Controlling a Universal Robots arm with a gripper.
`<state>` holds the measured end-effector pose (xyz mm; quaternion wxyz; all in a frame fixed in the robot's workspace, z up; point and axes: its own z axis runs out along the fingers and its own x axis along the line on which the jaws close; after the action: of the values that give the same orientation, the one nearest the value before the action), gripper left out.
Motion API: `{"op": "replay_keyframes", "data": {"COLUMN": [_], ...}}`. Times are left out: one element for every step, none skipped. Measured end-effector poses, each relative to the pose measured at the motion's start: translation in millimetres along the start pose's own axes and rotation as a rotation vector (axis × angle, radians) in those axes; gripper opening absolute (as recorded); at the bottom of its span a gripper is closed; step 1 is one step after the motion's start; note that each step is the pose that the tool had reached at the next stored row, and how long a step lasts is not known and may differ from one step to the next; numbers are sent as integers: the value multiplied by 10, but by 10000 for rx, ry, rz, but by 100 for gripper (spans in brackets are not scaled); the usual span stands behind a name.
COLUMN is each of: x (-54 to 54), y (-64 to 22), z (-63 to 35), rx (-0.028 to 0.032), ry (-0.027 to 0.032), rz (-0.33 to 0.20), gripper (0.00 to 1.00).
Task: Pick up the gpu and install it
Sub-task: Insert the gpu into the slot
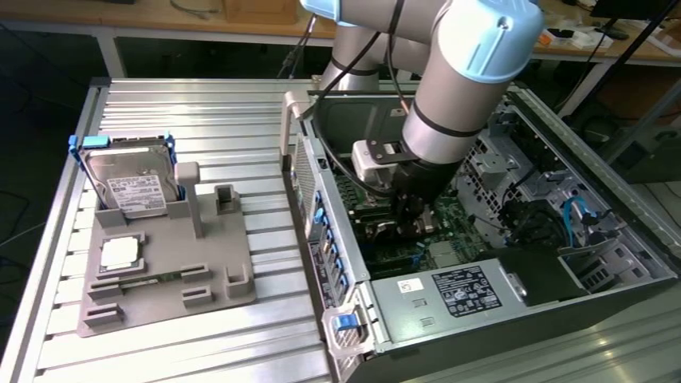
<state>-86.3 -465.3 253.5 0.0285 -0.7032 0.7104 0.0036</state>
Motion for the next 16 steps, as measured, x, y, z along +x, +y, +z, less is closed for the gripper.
{"op": "replay_keyframes", "data": {"x": [1,1,1,1,1,1,1,1,1,1,1,1,1,1,1,1], "y": [4,9,15,16,18,19,19,20,20,20,20,20,20,20,20,20], "z": [5,8,15,16,18,19,19,20,20,20,20,20,20,20,20,20], "rx": [1,-1,-1,-1,0,0,0,0,0,0,0,0,0,0,0,0], "ry": [2,4,-4,-3,-1,1,0,-1,-1,-2,-2,-2,-2,-2,-2,-2], "rz": [-2,-1,3,1,-2,-3,-2,-1,0,-1,-1,-1,0,-1,-1,-1], "gripper": [27,27,27,27,27,27,27,27,27,27,27,27,27,27,27,27]}}
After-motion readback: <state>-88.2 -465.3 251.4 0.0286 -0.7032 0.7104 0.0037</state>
